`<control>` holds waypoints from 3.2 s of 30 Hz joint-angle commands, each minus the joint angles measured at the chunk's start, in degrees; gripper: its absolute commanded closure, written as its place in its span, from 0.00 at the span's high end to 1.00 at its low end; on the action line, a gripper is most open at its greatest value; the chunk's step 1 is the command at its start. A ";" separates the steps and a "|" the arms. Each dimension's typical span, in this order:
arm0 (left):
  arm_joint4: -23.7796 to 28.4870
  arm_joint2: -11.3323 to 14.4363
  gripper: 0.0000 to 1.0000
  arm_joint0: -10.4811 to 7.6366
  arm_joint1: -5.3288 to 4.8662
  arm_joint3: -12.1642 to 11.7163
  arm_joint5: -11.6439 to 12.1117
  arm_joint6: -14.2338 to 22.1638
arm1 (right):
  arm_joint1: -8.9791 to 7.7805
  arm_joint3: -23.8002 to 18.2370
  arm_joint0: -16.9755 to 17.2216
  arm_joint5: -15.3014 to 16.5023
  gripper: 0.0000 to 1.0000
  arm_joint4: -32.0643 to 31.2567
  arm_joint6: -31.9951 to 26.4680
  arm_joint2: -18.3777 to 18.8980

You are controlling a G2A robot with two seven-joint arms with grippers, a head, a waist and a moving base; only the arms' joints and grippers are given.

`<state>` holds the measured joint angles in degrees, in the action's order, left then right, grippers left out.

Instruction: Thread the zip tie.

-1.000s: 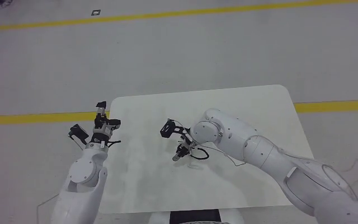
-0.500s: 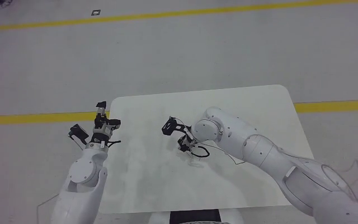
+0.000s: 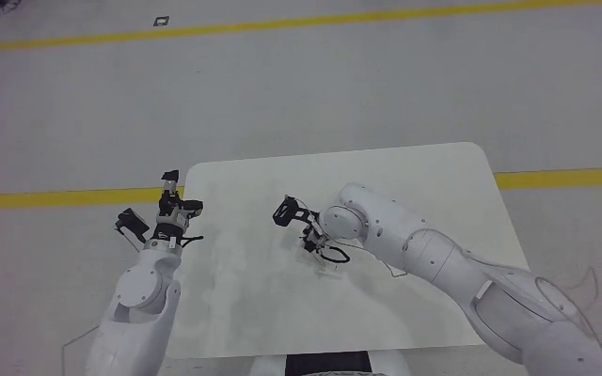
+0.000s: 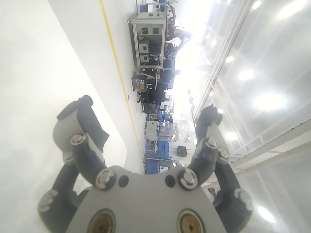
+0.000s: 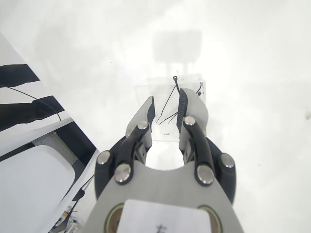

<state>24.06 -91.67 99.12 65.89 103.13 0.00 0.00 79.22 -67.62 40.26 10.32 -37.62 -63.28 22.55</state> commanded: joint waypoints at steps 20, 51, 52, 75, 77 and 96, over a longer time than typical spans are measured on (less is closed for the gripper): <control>0.00 0.00 1.00 0.00 0.00 0.00 0.00 0.00 | 3.37 6.14 -0.91 1.47 0.15 -1.99 1.15 -0.46; 0.00 0.00 1.00 0.00 0.00 0.00 0.00 0.00 | 4.03 4.07 -0.08 0.80 0.00 -2.23 -2.41 4.76; 0.00 0.00 1.00 0.00 0.00 0.00 0.00 0.00 | 3.62 2.93 0.32 0.47 0.00 -2.21 -2.65 5.54; 0.00 0.00 1.00 0.00 0.00 0.00 0.00 0.00 | -3.35 -15.12 6.28 9.16 0.00 12.41 13.43 23.18; 0.00 0.00 1.00 0.00 0.00 0.00 0.00 0.00 | -3.35 -15.12 6.28 9.16 0.00 12.41 13.43 23.18; 0.00 0.00 1.00 0.00 0.00 0.00 0.00 0.00 | 0.85 -4.26 -4.40 0.75 0.00 21.19 15.08 19.09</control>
<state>24.06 -91.67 99.12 65.89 103.13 0.00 0.00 79.57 -73.56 37.12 12.16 -17.78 -48.28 42.06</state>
